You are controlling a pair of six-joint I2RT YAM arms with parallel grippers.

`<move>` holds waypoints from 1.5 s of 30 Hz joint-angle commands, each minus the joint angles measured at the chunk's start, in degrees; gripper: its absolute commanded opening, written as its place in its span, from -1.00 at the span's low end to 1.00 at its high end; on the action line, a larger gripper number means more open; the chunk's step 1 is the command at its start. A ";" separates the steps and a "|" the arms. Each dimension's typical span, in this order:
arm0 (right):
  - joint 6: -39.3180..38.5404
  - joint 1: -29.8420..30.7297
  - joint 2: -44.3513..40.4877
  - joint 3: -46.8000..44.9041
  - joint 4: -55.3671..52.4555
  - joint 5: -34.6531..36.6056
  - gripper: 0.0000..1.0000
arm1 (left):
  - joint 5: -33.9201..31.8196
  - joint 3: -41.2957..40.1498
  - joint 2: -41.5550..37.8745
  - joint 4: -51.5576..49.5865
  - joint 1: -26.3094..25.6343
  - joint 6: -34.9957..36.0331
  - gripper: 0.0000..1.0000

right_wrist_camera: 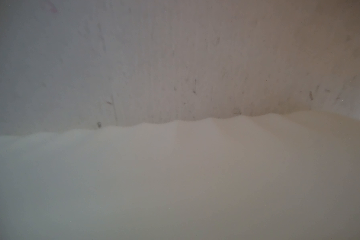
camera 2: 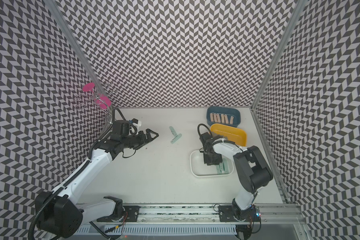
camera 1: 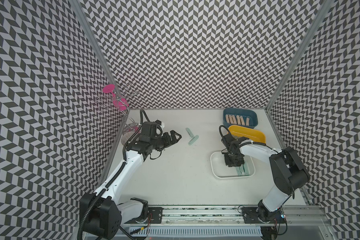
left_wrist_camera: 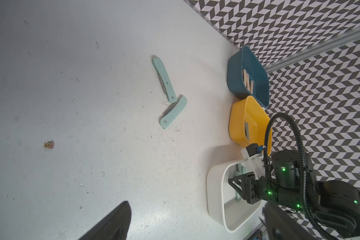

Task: Place the fruit knives into the storage box by color
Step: Adjust the fruit knife in the storage box, then pick up the fruit knife from the center of the board.

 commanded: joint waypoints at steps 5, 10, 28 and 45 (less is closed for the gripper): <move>-1.68 -0.16 -3.07 11.95 -2.85 -6.07 -0.41 | -1.72 2.12 1.03 0.12 -0.63 1.15 1.00; -1.33 -0.21 -2.79 22.88 -6.04 -7.05 -0.40 | -5.95 3.14 1.89 -0.49 -2.22 3.55 1.00; 0.12 -2.40 -5.02 26.94 -1.32 -14.16 0.12 | -23.56 16.43 31.00 3.95 -15.29 18.14 1.00; 4.42 -0.03 -14.72 10.20 21.25 -14.46 0.30 | -22.34 14.94 34.64 15.01 -15.32 21.96 1.00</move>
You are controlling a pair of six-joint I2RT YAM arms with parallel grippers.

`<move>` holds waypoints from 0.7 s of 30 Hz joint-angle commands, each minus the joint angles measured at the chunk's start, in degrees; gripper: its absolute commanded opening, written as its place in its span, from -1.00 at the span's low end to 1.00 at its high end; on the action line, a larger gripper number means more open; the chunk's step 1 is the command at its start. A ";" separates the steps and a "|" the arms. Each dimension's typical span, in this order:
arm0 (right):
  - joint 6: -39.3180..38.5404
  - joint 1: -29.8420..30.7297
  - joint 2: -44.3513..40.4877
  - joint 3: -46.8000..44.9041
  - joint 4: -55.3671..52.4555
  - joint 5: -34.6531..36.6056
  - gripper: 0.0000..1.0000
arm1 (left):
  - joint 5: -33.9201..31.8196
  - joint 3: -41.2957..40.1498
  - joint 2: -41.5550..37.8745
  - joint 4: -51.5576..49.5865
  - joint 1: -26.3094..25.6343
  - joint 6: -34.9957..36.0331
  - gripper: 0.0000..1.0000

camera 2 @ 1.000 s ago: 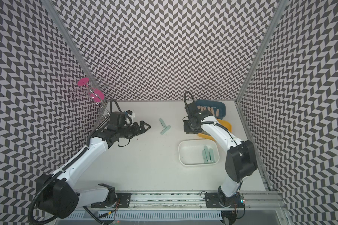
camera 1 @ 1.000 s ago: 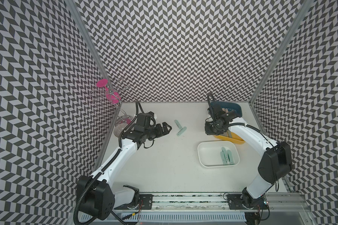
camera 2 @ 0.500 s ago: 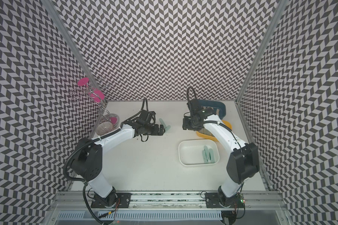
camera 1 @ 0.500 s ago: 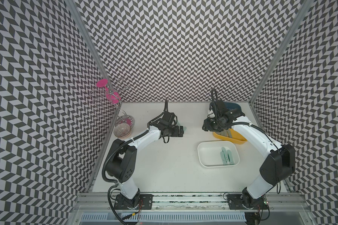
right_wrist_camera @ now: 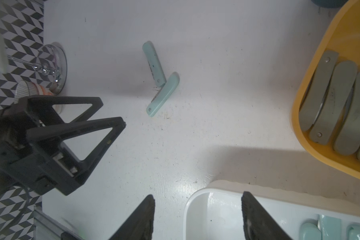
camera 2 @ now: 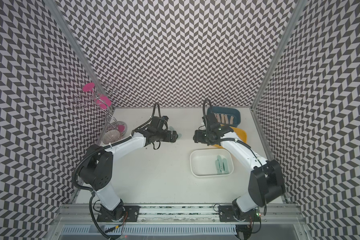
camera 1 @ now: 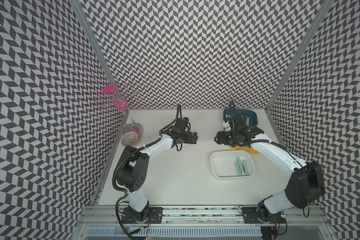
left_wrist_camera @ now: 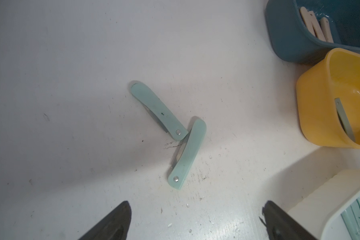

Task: Place the fruit knives into the storage box by color
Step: Pick up the fruit knife from the center of the board.

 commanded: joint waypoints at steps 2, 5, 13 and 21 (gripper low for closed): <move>3.28 0.61 -4.85 -2.45 8.81 2.32 0.30 | 0.35 3.37 5.74 1.83 -0.08 3.28 1.00; 4.10 0.68 -6.14 -2.35 6.02 2.83 0.30 | 0.30 5.20 9.06 1.35 -0.02 3.81 1.00; 4.50 0.88 -12.28 -4.15 1.69 6.63 0.30 | 1.15 10.28 16.20 1.97 -0.43 5.68 1.00; 3.89 0.81 -14.74 -4.89 1.66 8.63 0.30 | 3.23 8.93 16.60 1.87 -5.59 5.75 1.00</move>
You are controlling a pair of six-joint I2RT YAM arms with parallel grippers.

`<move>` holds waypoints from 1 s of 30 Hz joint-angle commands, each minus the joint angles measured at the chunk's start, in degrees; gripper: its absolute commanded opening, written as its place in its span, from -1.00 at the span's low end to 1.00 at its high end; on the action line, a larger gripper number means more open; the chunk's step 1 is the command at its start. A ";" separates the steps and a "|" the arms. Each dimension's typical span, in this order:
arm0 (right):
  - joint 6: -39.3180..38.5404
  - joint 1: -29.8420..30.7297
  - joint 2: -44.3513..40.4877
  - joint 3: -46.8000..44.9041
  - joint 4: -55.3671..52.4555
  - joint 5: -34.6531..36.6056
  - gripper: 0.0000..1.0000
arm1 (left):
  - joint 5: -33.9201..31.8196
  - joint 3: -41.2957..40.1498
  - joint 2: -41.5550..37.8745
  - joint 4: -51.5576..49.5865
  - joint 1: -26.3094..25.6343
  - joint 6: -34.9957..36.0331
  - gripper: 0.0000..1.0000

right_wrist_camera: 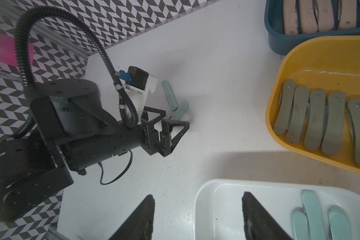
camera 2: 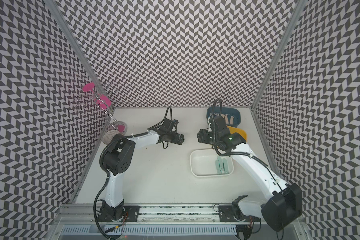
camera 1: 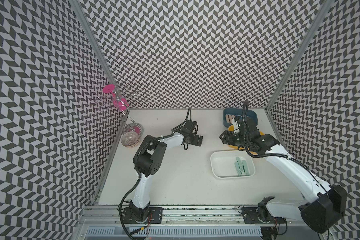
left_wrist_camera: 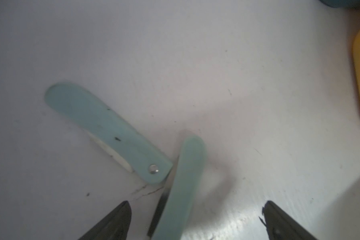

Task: Place the fruit knives into the storage box by color
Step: Pick up the fruit knife from the center of the board.

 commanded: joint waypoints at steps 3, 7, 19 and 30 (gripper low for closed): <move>-0.56 0.30 -0.72 0.41 1.43 1.90 0.30 | 3.26 -4.03 -3.45 2.03 -4.23 -1.16 1.00; -1.38 0.29 0.61 1.90 3.02 1.58 0.31 | 2.66 -7.24 -8.01 2.91 -5.15 -3.94 1.00; -5.33 6.24 18.53 14.12 6.76 2.15 0.31 | 0.75 -27.15 -40.98 4.01 4.28 -15.22 1.00; -5.28 9.53 46.90 35.70 -0.13 7.68 0.30 | 6.47 -37.04 -56.81 3.33 12.11 -18.45 1.00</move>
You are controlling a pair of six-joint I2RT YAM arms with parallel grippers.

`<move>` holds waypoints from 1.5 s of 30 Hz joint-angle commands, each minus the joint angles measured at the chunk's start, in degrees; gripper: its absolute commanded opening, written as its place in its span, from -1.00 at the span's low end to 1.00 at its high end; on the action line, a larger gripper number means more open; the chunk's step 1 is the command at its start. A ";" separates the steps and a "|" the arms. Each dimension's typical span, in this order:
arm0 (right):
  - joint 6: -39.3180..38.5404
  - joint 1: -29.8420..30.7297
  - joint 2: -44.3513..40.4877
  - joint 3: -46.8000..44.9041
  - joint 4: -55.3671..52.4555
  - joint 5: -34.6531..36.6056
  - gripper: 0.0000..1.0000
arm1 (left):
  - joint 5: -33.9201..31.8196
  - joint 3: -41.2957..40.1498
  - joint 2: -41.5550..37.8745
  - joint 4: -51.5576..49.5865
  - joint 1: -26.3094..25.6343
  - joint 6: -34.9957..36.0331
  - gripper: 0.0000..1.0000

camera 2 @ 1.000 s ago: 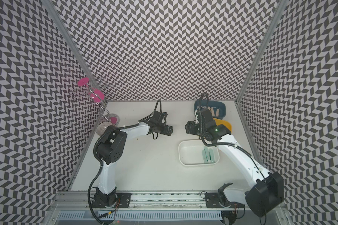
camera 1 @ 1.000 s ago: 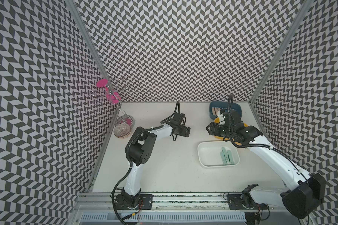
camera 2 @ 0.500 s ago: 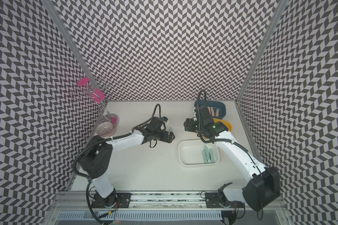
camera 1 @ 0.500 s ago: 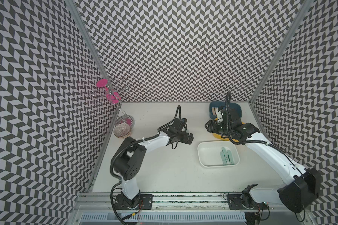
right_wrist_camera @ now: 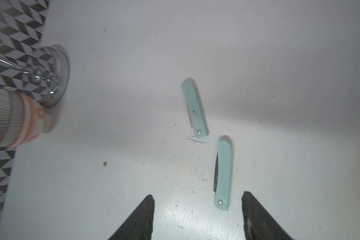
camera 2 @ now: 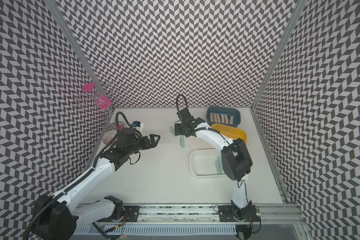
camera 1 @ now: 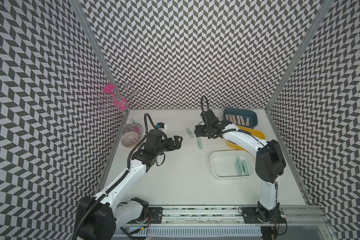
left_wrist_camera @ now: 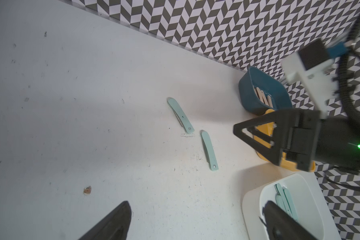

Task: Place the fruit knives into the storage box by color
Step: Pick up the fruit knife from the center of the board.

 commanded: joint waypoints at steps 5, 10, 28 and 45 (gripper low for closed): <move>-0.73 0.52 11.46 9.16 -3.61 5.65 0.30 | 3.80 -2.14 -3.08 0.53 0.58 -1.42 1.00; -0.91 0.46 16.00 11.96 -4.51 6.86 0.28 | 4.43 -2.54 -2.74 1.26 0.69 -0.70 1.00; -1.00 0.66 19.48 10.00 -3.65 8.54 -0.05 | 6.29 -3.50 -2.76 2.33 1.55 -0.07 1.00; -0.41 3.16 16.37 2.02 -0.90 11.48 -0.19 | 7.26 -5.24 -3.25 4.14 1.55 -1.66 1.00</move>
